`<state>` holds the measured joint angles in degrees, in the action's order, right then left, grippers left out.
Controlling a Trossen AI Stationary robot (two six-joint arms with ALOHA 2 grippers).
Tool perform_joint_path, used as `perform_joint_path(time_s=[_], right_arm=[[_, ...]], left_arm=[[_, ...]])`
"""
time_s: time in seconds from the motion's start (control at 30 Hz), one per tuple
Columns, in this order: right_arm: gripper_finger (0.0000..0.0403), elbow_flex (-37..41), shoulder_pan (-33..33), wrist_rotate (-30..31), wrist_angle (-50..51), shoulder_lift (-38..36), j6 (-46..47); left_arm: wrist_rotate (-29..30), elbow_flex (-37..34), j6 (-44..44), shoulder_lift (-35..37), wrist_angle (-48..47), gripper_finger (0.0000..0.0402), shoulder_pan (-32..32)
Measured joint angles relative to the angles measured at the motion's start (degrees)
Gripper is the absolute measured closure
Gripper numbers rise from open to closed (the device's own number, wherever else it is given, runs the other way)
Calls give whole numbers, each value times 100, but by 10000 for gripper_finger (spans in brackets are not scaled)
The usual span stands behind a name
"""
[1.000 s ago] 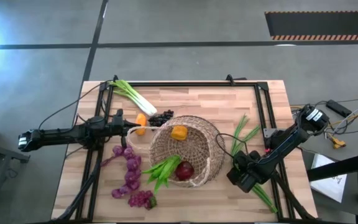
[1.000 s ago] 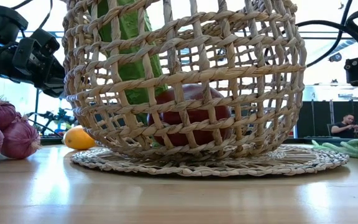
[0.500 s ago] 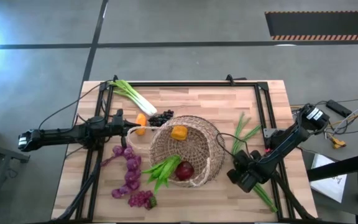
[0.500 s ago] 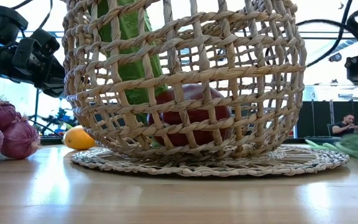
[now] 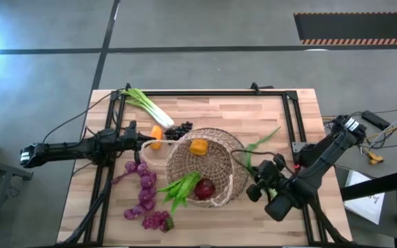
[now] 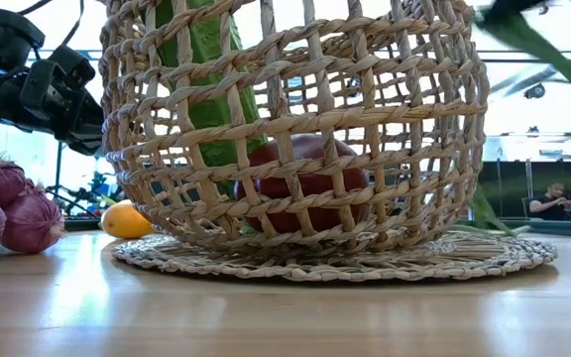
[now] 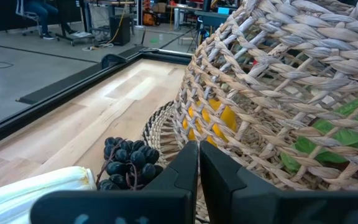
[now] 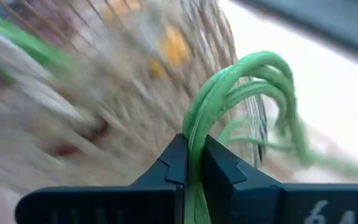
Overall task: Build produce basket
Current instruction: Put the string beans into the basket
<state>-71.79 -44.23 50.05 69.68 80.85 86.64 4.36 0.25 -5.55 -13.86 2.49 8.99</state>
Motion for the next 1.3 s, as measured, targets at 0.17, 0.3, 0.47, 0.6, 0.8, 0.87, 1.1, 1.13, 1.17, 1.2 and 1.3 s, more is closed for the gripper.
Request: perform_joint_path(time_s=[0.17, 0.3, 0.47, 0.6, 0.8, 0.87, 1.1, 1.13, 1.17, 1.2, 1.3], right_arm=[[385, -1323, 0, 1133, 152, 203, -1368], [385, -2311, 2, 1700, 161, 394, -2439], [385, -3193, 13, 1909, 175, 593, -3246], [385, -3474, 31, 1838, 271, 745, -3251], [385, -3225, 105, 728, 945, 897, -1880], [385, -2982, 136, 143, 1491, 960, -912], [385, -1398, 223, -1665, 1723, 950, 1041], [385, -1150, 254, -1878, 1733, 923, 1196], [385, -919, 293, -2100, 1756, 902, 1330], [385, -682, 322, -2279, 1696, 883, 1423], [385, -34, 444, -2585, 1076, 785, 1271]], left_arm=[[-1, 0, 0, 1, -1, 402, -2], [0, 0, -1, 1, -1, 402, -1], [-1, 0, 1, 1, -1, 402, -1], [-1, 0, 1, 1, 0, 402, -1], [0, 0, 1, 1, -1, 402, -2], [0, 0, 0, 1, 1, 402, -2], [0, 0, 0, 1, 1, 402, -1], [-1, 0, 1, 1, -1, 402, -1], [0, 0, 0, 1, -1, 402, -1], [-1, 0, 0, 1, 0, 402, -2], [0, 0, 1, 1, 1, 402, 0]])
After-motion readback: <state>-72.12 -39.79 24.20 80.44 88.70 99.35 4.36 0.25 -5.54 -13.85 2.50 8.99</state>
